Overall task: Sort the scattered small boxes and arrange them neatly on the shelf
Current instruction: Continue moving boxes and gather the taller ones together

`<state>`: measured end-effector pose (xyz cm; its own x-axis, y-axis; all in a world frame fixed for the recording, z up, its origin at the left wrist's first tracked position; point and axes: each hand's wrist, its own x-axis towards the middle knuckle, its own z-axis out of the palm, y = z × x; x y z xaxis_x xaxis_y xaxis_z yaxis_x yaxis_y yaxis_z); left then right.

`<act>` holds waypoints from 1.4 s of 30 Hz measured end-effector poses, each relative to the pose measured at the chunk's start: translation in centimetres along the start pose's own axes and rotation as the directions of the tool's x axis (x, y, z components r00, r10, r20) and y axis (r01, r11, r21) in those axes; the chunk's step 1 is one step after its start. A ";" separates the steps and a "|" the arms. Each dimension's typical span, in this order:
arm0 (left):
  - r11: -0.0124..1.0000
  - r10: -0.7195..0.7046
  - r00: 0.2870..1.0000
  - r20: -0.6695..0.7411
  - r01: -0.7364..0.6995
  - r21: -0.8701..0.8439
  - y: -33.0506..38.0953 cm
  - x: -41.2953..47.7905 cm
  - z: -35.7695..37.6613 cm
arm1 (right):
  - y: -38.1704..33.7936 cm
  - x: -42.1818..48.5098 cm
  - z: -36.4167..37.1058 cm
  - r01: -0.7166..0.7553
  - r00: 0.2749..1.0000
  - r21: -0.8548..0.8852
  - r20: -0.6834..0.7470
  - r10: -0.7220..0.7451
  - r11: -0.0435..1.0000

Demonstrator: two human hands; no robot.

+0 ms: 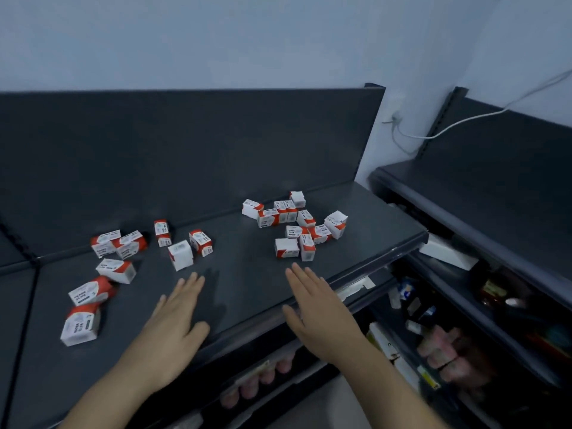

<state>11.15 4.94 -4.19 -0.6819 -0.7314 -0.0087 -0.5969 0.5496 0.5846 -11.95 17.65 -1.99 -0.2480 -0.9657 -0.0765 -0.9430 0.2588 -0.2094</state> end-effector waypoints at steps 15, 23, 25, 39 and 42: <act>0.999 0.030 0.999 0.039 -0.031 0.043 0.1 8.4 1.6 | 3.6 8.0 0.4 0.022 0.999 0.078 -0.029 -0.020 0.997; 0.991 0.009 0.999 0.044 -0.015 0.131 0.3 10.4 1.8 | 5.0 12.0 0.8 0.083 0.996 0.081 -0.019 -0.082 0.993; 0.992 -0.009 0.999 0.033 0.004 0.128 0.8 10.9 2.2 | 5.9 12.9 0.9 0.110 0.994 0.043 -0.008 -0.109 0.993; 0.979 0.011 1.000 -0.016 -0.007 0.205 7.9 17.9 8.7 | 13.2 15.0 1.5 0.365 0.931 0.141 -0.072 -0.358 0.920; 0.969 0.003 0.999 -0.038 0.007 0.247 7.8 18.9 10.0 | 14.0 15.3 1.5 0.376 0.926 0.166 -0.092 -0.365 0.912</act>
<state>-10.59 -0.54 -7.90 -0.6669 -0.7448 0.0241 -0.6875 0.6274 0.3656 -28.57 6.54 -7.50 0.0937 -0.9910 0.0957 -0.9162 -0.1234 -0.3812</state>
